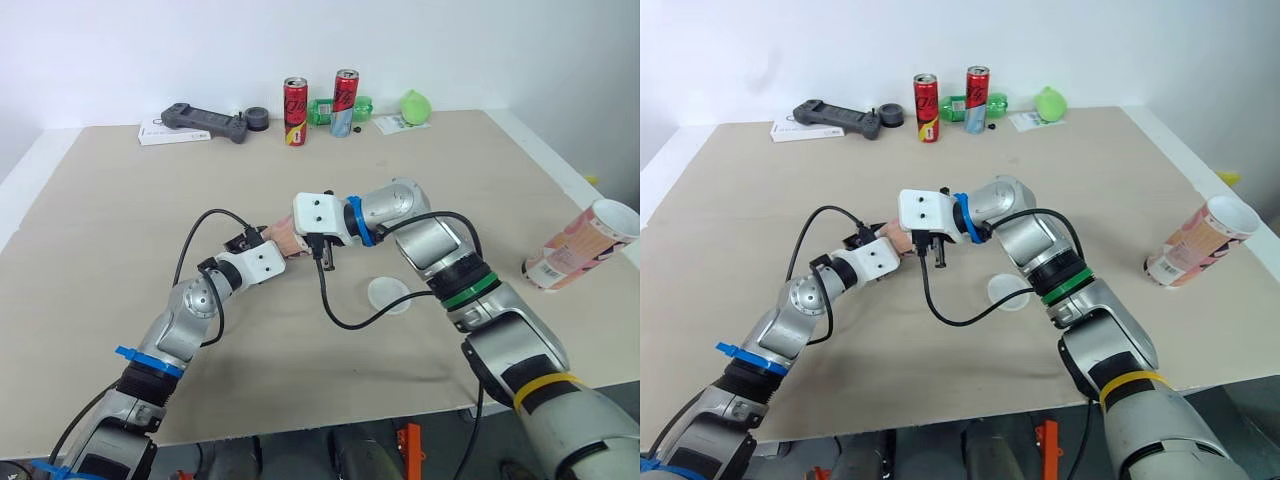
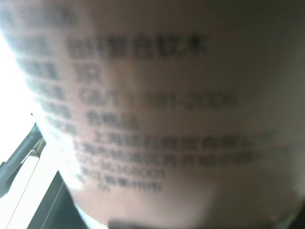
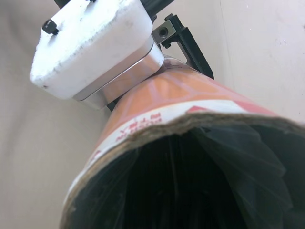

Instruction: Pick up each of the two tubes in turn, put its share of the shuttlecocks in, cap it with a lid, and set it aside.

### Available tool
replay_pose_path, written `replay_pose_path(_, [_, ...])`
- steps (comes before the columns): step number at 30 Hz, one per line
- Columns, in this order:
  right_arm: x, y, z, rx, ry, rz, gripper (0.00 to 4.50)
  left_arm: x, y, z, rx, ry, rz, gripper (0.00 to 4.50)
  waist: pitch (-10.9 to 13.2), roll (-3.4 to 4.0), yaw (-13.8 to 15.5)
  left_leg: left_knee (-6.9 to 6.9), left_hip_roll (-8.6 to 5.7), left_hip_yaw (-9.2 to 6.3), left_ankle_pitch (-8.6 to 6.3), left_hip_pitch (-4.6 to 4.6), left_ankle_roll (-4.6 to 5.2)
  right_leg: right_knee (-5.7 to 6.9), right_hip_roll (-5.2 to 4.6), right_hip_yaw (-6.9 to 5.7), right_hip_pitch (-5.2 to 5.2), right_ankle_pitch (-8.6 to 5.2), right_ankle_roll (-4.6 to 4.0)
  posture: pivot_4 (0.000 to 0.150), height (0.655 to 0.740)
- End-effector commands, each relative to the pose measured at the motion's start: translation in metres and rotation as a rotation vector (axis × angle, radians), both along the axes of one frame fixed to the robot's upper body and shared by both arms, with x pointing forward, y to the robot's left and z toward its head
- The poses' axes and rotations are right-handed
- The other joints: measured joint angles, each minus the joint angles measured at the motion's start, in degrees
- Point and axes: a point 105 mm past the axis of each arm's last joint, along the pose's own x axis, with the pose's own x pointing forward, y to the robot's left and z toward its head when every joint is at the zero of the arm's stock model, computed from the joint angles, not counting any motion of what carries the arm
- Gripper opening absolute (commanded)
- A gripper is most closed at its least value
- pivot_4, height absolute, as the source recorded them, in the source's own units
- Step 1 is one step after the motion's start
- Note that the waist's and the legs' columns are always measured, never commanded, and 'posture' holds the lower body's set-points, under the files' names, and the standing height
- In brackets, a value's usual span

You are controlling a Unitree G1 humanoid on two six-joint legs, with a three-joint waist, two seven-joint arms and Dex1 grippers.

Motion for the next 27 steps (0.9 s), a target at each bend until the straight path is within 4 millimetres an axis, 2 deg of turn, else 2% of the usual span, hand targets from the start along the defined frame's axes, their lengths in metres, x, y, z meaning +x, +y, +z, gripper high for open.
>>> replay_pose_path(1, [-0.011,0.003,-0.002,-0.002,0.040,0.046,0.05,-0.006,-0.014,0.013,-0.025,-0.047,-0.055,2.98,0.00,0.00,0.03,0.00,0.00,0.00,0.00,-0.01,0.00,0.00,0.00,0.00,0.00,0.00,0.00,0.150,0.7400])
replay_pose_path(5, [-0.012,-0.010,0.024,0.054,0.016,0.041,0.05,-0.006,-0.015,0.012,-0.024,-0.044,-0.064,2.98,0.01,0.00,0.36,0.00,-0.05,-0.01,0.00,-0.13,0.00,0.00,-0.03,0.01,-0.03,-0.06,0.03,0.150,0.7400])
replay_pose_path(9, [-0.023,-0.022,0.047,0.113,0.043,0.049,1.34,-0.005,-0.014,0.012,-0.024,-0.042,-0.066,2.98,0.01,0.00,0.56,-0.01,-0.11,-0.07,-0.02,-0.31,-0.03,-0.01,-0.07,0.01,-0.12,-0.10,-0.01,0.150,0.7400])
replay_pose_path(13, [-0.027,-0.038,0.066,0.161,0.025,0.018,3.31,-0.004,-0.014,0.013,-0.027,-0.042,-0.067,2.98,0.01,0.00,0.62,-0.01,-0.12,-0.08,-0.04,-0.32,-0.06,-0.01,-0.08,0.00,-0.12,-0.13,-0.03,0.150,0.7400])
replay_pose_path(14, [-0.029,-0.043,0.070,0.180,0.031,0.009,3.67,-0.003,-0.014,0.014,-0.032,-0.045,-0.069,2.98,0.01,-0.01,0.63,-0.01,-0.13,-0.09,-0.04,-0.32,-0.06,-0.01,-0.09,0.00,-0.11,-0.13,-0.02,0.150,0.7400])
replay_pose_path(18, [-0.033,-0.066,0.086,0.277,0.056,-0.053,4.47,0.000,-0.015,0.019,-0.073,-0.044,-0.065,2.98,0.02,-0.01,0.65,0.00,-0.13,-0.08,-0.04,-0.32,-0.06,-0.02,-0.09,0.00,-0.12,-0.18,0.07,0.150,0.7400])
replay_pose_path(20, [-0.030,-0.088,0.093,0.362,0.106,-0.125,4.47,0.000,-0.019,0.027,-0.130,-0.052,-0.085,2.98,0.02,-0.01,0.69,0.00,-0.14,-0.09,-0.04,-0.32,-0.06,-0.02,-0.10,0.00,-0.11,-0.18,0.07,0.150,0.7400])
replay_pose_path(23, [-0.026,-0.119,0.083,0.381,0.169,-0.240,4.47,0.001,-0.021,0.052,-0.308,-0.061,-0.092,2.98,0.03,-0.03,1.34,0.02,-0.17,-0.10,-0.04,-0.34,-0.06,-0.03,-0.16,-0.03,-0.08,-0.17,0.06,0.150,0.7400])
replay_pose_path(27, [-0.026,-0.140,0.059,0.344,0.241,-0.335,4.47,-0.001,-0.030,0.069,-0.538,-0.009,-0.140,2.98,0.03,-0.03,1.58,0.02,-0.21,-0.05,-0.04,-0.35,-0.06,-0.03,-0.20,-0.01,-0.13,-0.17,0.08,0.150,0.7400])
